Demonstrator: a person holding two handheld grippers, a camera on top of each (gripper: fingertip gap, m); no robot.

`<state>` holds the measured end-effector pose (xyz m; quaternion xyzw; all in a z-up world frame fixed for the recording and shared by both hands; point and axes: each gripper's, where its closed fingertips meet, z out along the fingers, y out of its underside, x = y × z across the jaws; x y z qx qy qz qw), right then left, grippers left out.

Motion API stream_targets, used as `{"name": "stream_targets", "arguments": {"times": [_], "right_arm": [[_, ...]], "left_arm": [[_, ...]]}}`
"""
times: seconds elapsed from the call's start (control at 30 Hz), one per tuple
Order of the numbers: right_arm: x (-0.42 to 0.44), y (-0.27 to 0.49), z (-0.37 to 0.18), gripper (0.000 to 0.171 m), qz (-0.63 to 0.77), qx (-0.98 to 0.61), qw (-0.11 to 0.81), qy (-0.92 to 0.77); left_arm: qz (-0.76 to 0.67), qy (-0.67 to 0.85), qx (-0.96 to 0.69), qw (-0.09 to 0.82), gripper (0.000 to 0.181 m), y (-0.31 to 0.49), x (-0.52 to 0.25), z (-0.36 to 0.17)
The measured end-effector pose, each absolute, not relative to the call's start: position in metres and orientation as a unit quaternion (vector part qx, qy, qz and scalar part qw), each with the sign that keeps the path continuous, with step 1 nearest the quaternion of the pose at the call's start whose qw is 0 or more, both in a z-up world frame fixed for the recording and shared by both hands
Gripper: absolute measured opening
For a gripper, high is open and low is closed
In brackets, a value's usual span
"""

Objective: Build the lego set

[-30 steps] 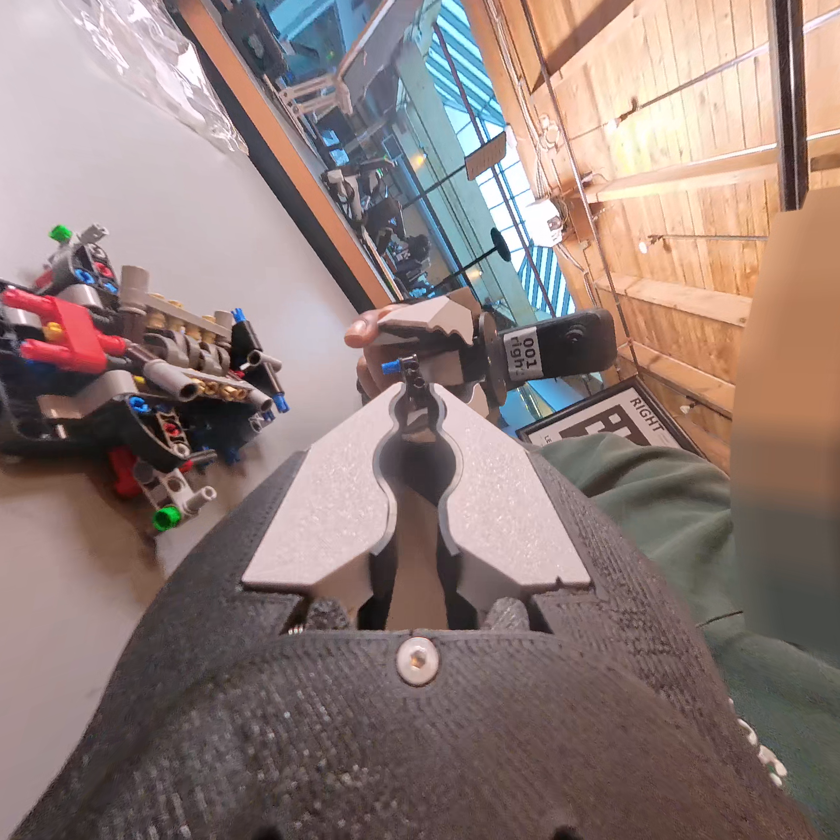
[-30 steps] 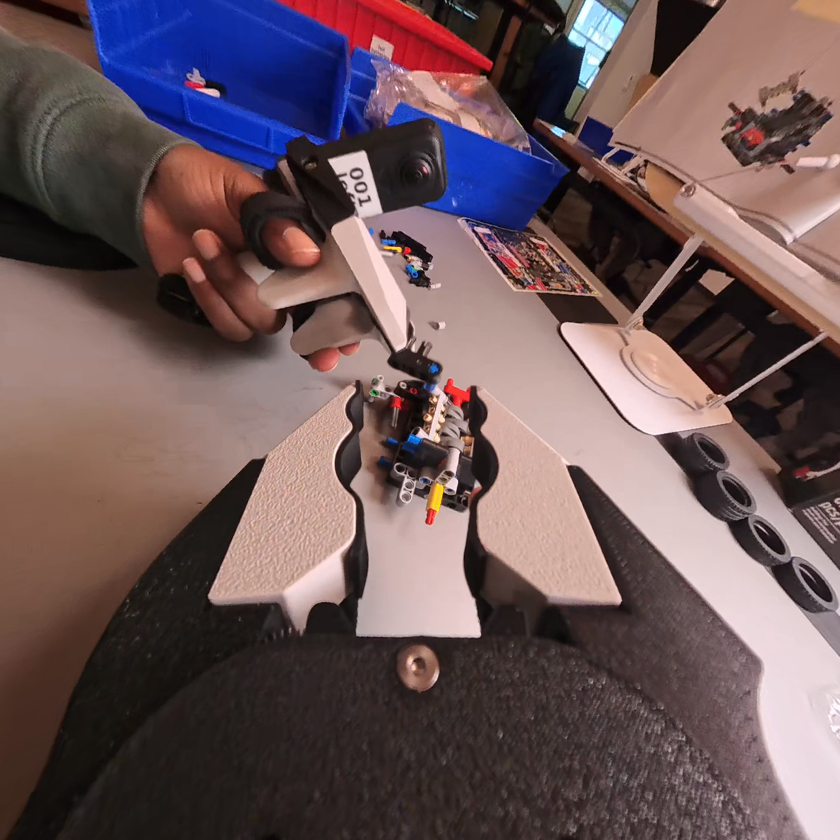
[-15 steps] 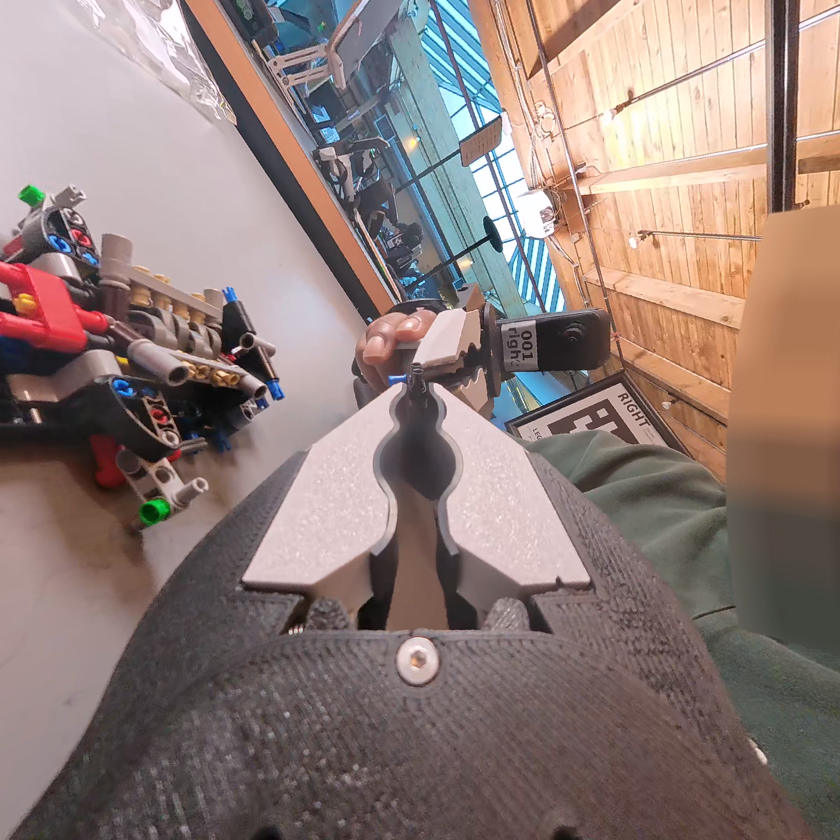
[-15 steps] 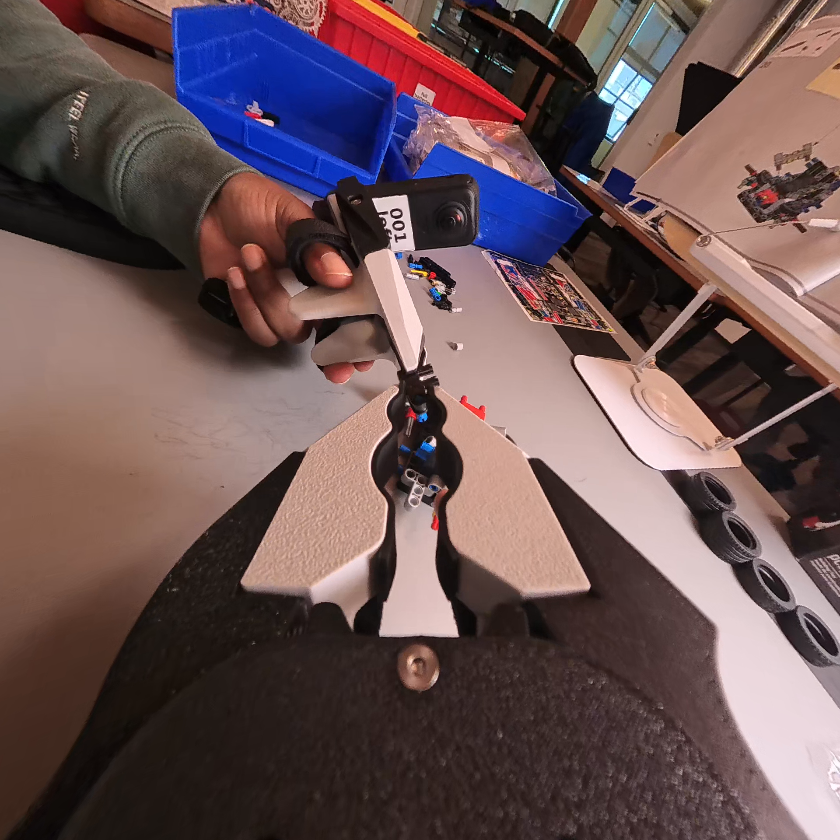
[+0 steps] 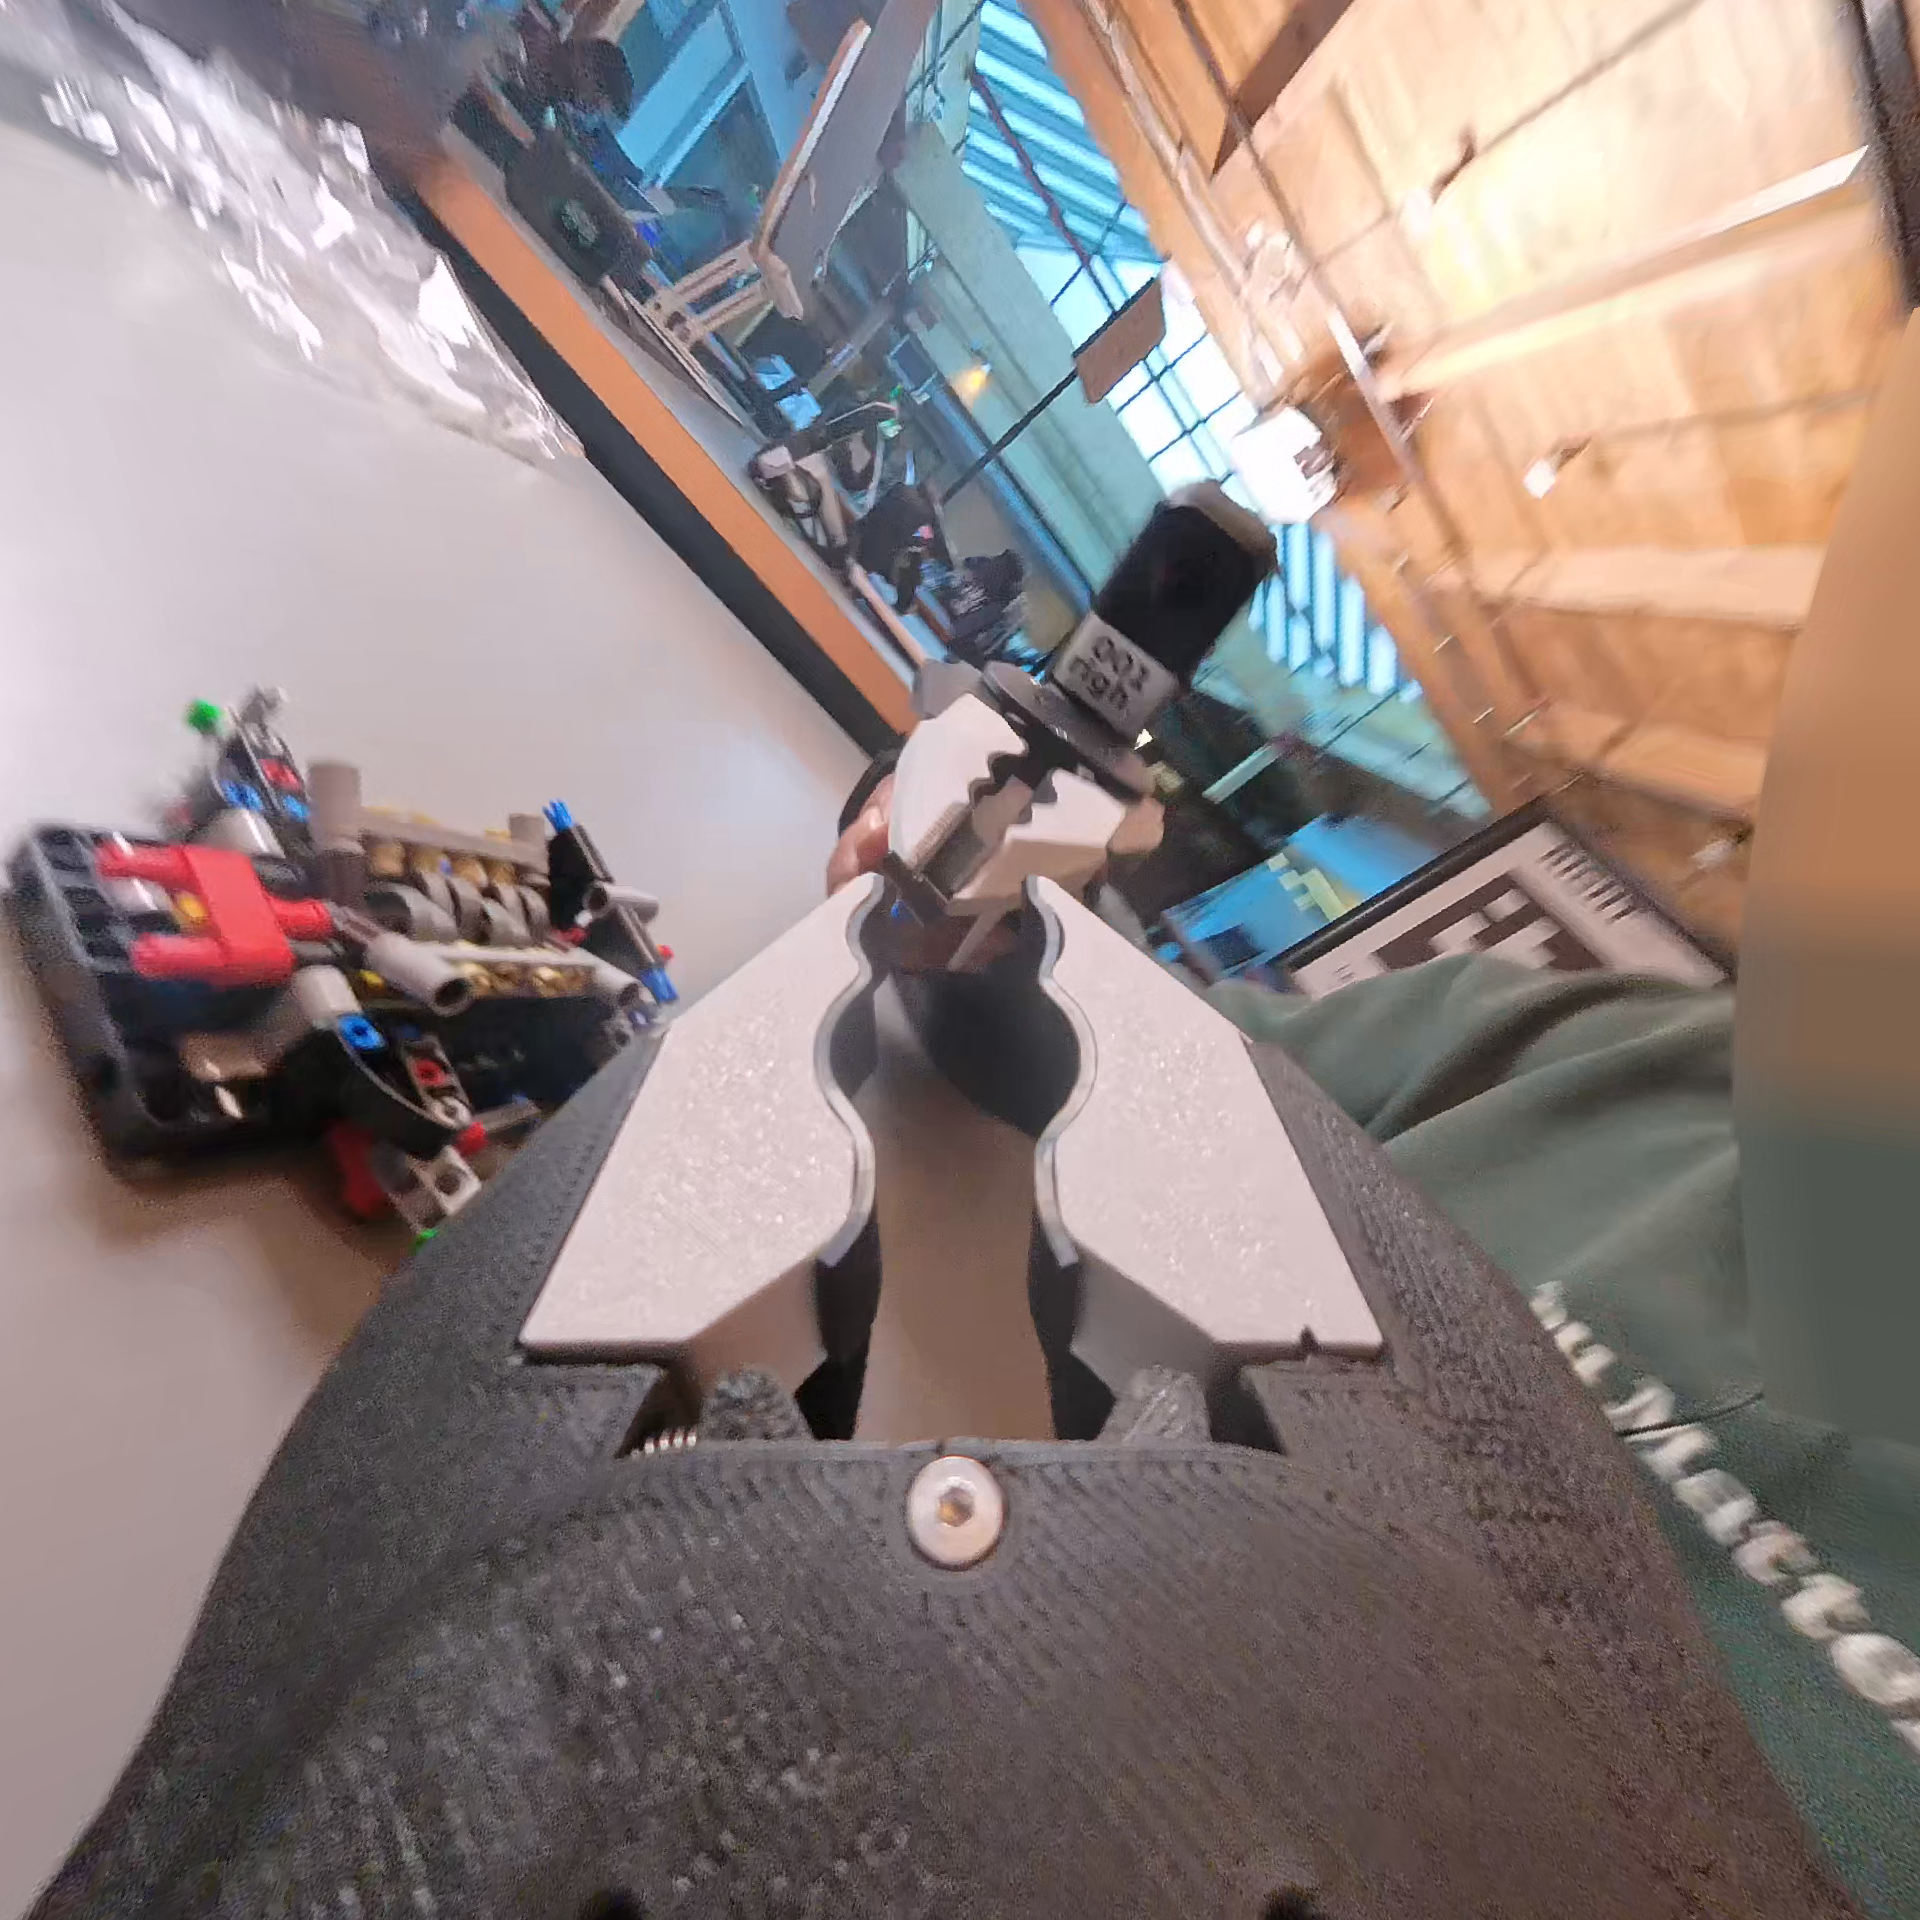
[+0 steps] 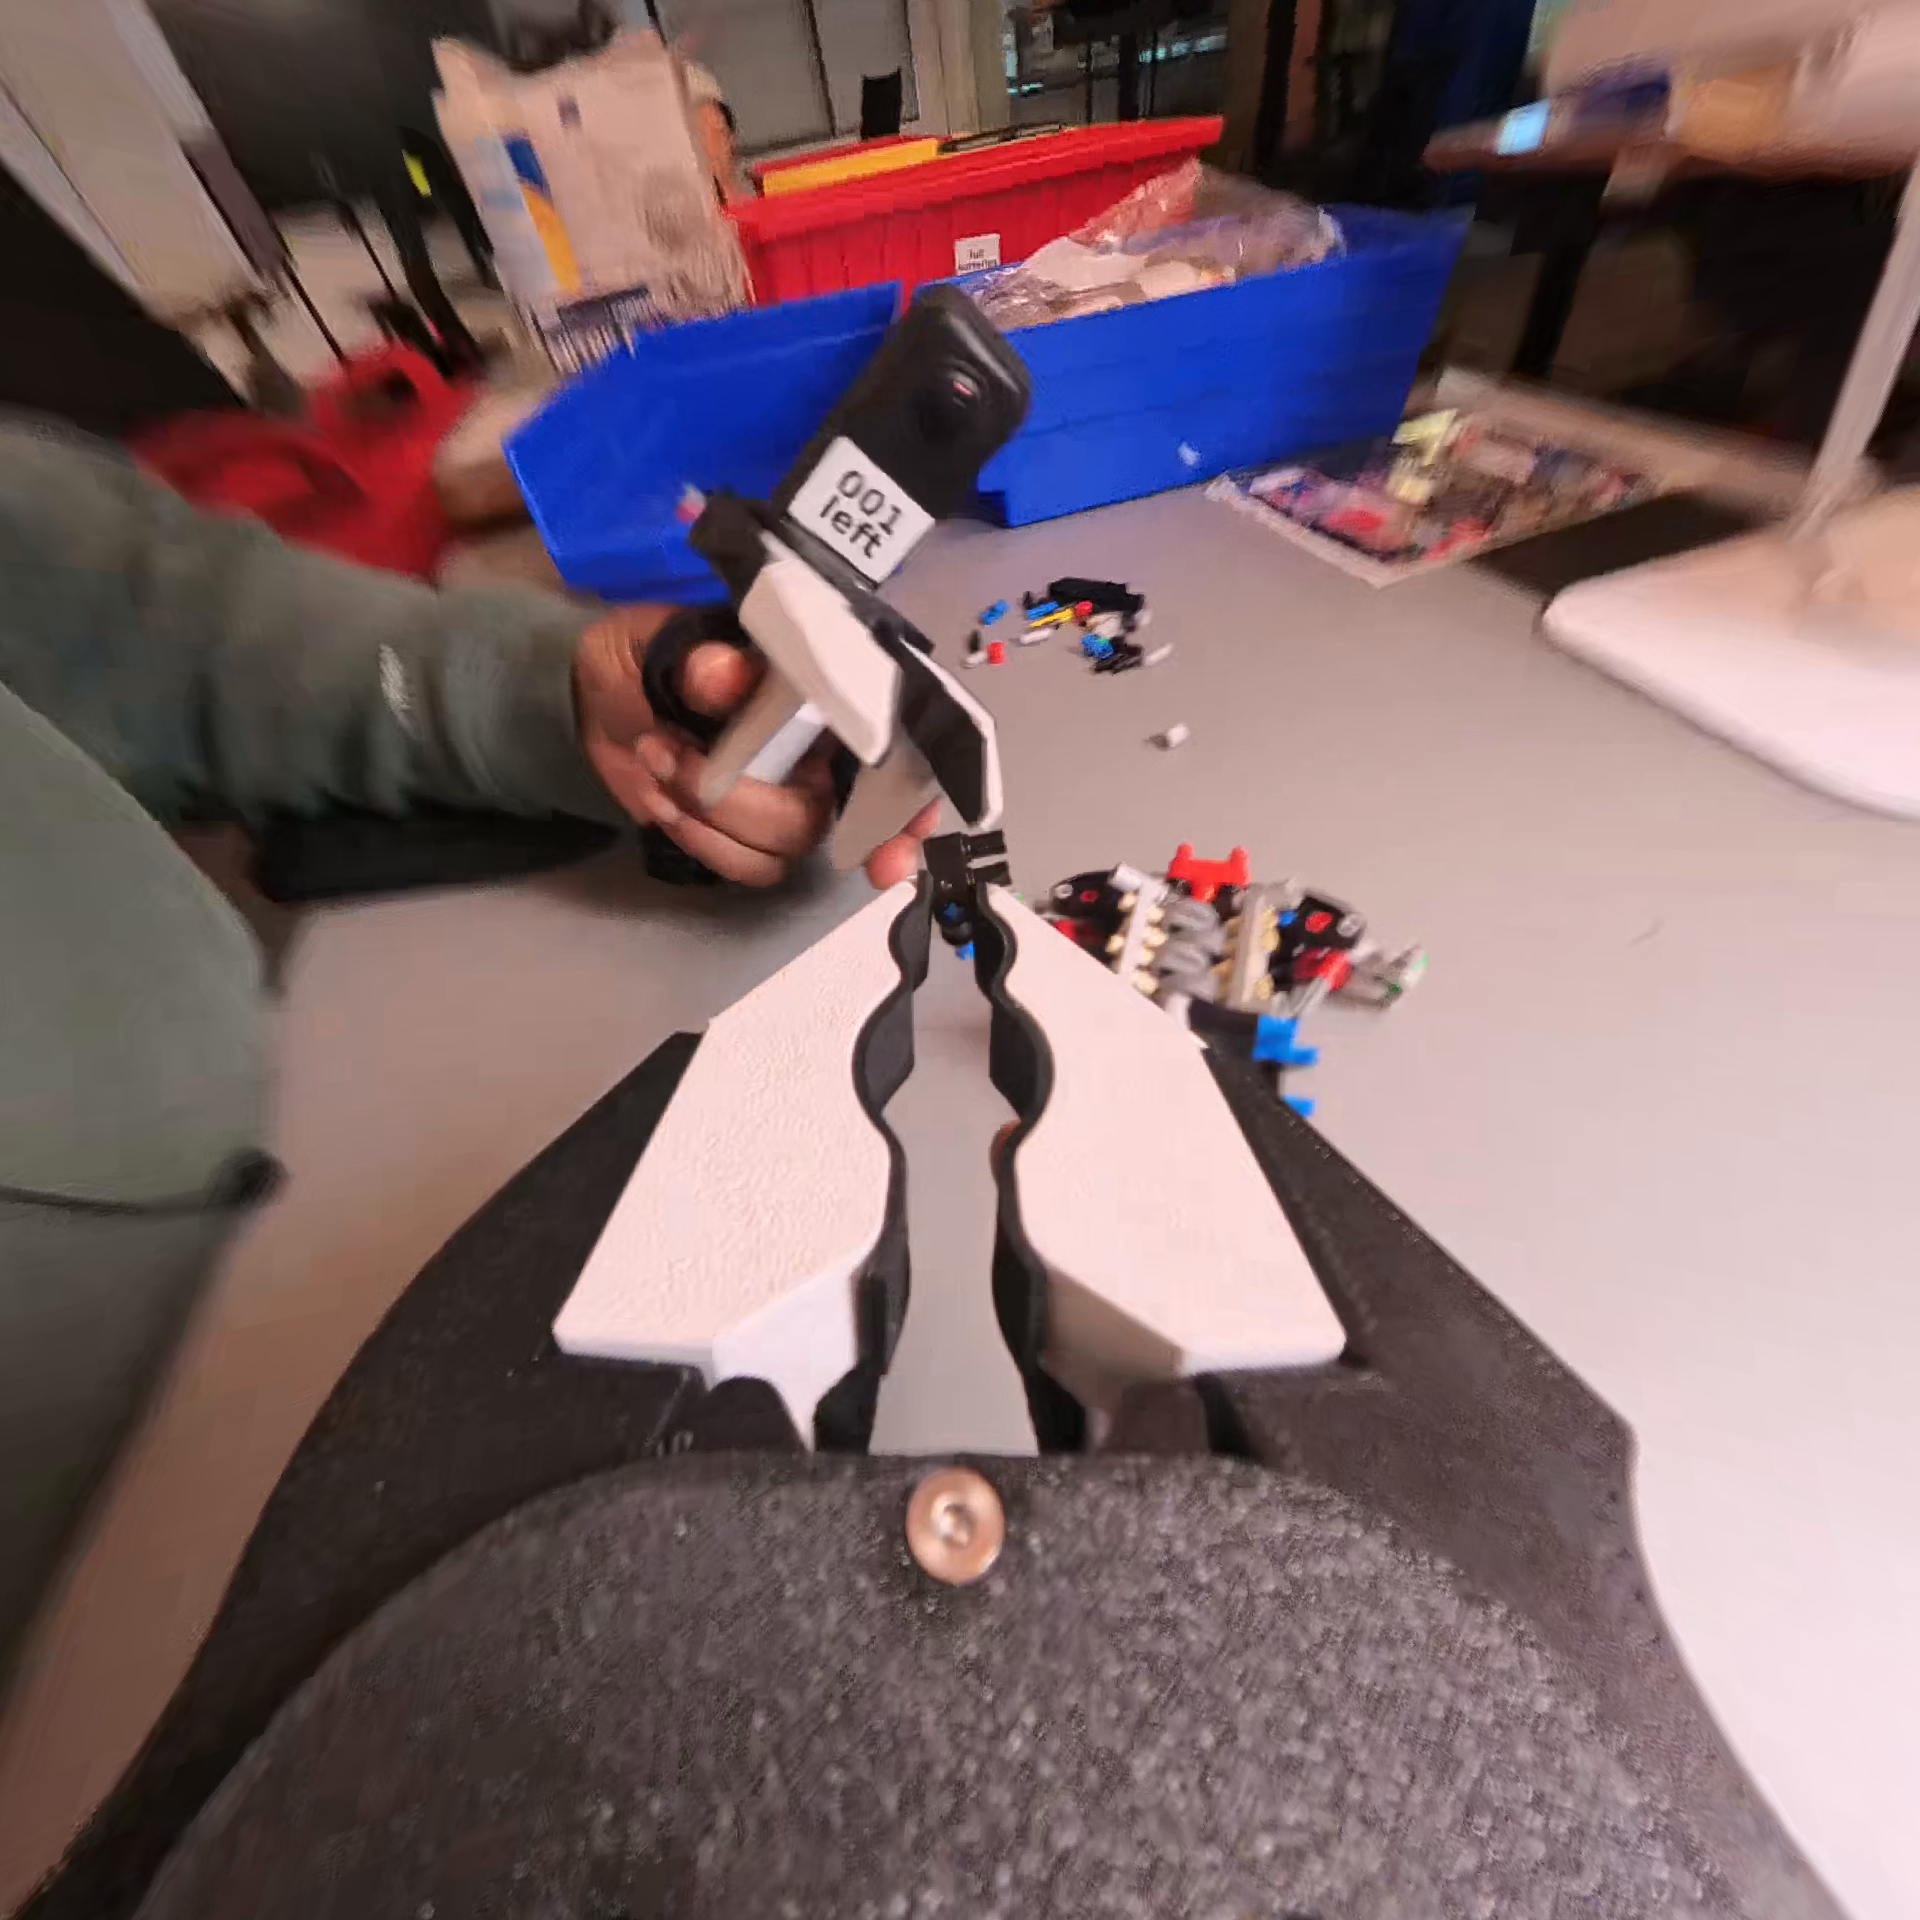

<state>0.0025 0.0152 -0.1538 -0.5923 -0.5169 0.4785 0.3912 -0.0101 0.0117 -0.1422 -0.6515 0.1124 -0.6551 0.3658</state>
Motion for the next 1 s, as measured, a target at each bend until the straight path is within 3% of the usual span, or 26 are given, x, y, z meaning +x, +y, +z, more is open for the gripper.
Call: {"name": "stream_targets", "arguments": {"times": [0.13, 0.23, 0.37, 0.57, 0.7, 0.8, 0.9, 1.0], "right_arm": [[0.006, 0.015, -0.147, 0.005, 0.649, -0.632, 0.213, -0.366], [0.007, 0.011, -0.149, 0.005, 0.699, -0.631, 0.126, -0.312], [0.003, -0.002, -0.153, 0.005, 0.709, -0.627, 0.081, -0.311], [0.002, -0.007, -0.156, 0.004, 0.711, -0.629, 0.059, -0.308], [0.002, -0.002, -0.151, 0.008, 0.696, -0.626, 0.111, -0.333], [0.006, 0.003, -0.144, 0.026, 0.621, -0.606, 0.242, -0.435], [0.007, 0.003, -0.145, 0.029, 0.506, -0.569, 0.372, -0.531], [0.002, -0.004, -0.153, 0.031, 0.423, -0.539, 0.425, -0.591]], "left_arm": [[-0.488, 0.270, -0.688, 0.464, 0.028, 0.011, -0.012, -0.153], [-0.350, 0.372, -0.683, 0.522, 0.029, 0.012, -0.013, -0.160], [-0.282, 0.446, -0.643, 0.555, 0.028, 0.003, -0.003, -0.155], [-0.272, 0.486, -0.622, 0.551, 0.010, -0.009, 0.006, -0.157], [-0.331, 0.440, -0.651, 0.522, 0.007, -0.006, 0.004, -0.157], [-0.425, 0.380, -0.673, 0.471, 0.007, -0.003, 0.000, -0.157], [-0.481, 0.344, -0.677, 0.438, 0.007, -0.003, -0.003, -0.156], [-0.504, 0.339, -0.672, 0.424, 0.007, -0.005, 0.000, -0.155]]}}
